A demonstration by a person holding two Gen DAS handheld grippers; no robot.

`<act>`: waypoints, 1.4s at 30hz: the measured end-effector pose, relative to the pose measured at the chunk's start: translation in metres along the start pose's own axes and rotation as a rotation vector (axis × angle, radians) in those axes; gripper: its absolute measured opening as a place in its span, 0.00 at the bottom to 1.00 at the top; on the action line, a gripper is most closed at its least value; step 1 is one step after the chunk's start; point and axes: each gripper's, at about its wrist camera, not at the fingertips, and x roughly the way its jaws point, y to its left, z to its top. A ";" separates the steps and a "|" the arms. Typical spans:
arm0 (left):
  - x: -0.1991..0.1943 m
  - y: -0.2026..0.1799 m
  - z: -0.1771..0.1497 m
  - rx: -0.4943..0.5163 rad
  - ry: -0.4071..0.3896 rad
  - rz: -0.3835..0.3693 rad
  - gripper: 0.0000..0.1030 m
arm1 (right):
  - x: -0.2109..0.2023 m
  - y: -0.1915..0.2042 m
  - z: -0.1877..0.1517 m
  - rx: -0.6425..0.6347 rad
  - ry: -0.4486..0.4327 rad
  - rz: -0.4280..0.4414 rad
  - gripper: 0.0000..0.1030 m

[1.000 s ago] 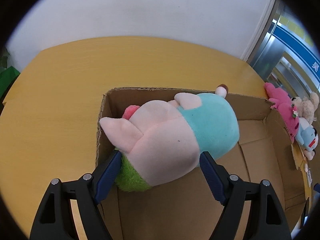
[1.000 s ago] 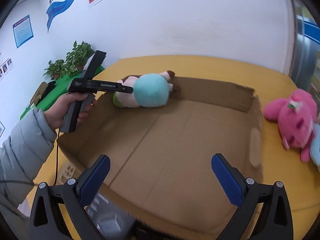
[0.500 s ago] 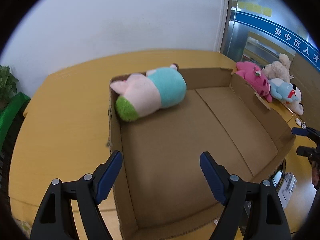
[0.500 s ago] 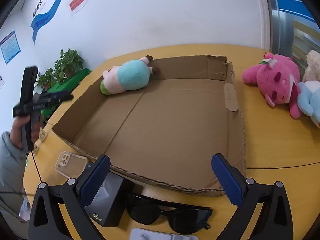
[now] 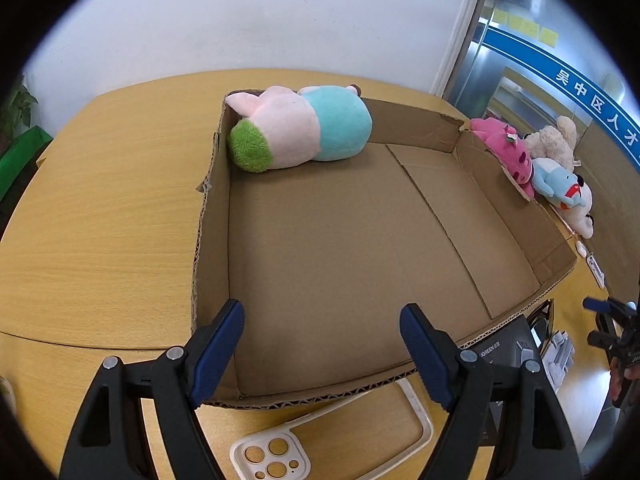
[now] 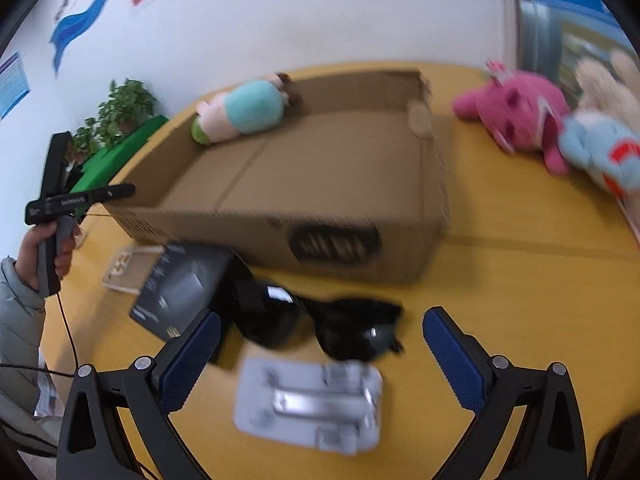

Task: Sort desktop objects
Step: 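Move both grippers to the white phone stand and grasp it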

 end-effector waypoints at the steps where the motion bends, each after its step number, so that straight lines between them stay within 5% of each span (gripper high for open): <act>1: -0.001 -0.002 -0.001 0.005 0.002 0.001 0.78 | 0.002 -0.008 -0.011 0.027 0.026 -0.003 1.00; 8: -0.021 -0.013 -0.015 0.004 -0.032 0.014 0.78 | 0.026 -0.029 -0.052 0.111 0.123 0.024 1.00; 16: -0.052 -0.025 -0.045 0.007 -0.080 -0.033 0.78 | 0.038 0.015 -0.055 -0.059 0.121 0.085 0.92; 24: -0.048 -0.058 -0.082 0.002 0.001 -0.191 0.78 | 0.036 0.060 -0.071 -0.122 0.123 0.132 0.89; 30: -0.035 -0.091 -0.117 -0.021 0.084 -0.301 0.78 | 0.038 0.081 -0.075 0.072 0.100 0.223 0.78; 33: -0.033 -0.096 -0.128 -0.049 0.102 -0.311 0.78 | 0.040 0.092 -0.076 0.077 0.111 0.299 0.77; 38: -0.035 -0.103 -0.145 -0.062 0.136 -0.315 0.78 | 0.021 0.094 -0.084 -0.009 0.077 0.247 0.75; 39: -0.035 -0.106 -0.148 -0.060 0.143 -0.322 0.78 | 0.018 0.093 -0.087 -0.032 0.078 0.219 0.72; 42: -0.033 -0.117 -0.155 -0.046 0.166 -0.345 0.78 | 0.023 0.091 -0.095 -0.038 0.112 0.190 0.43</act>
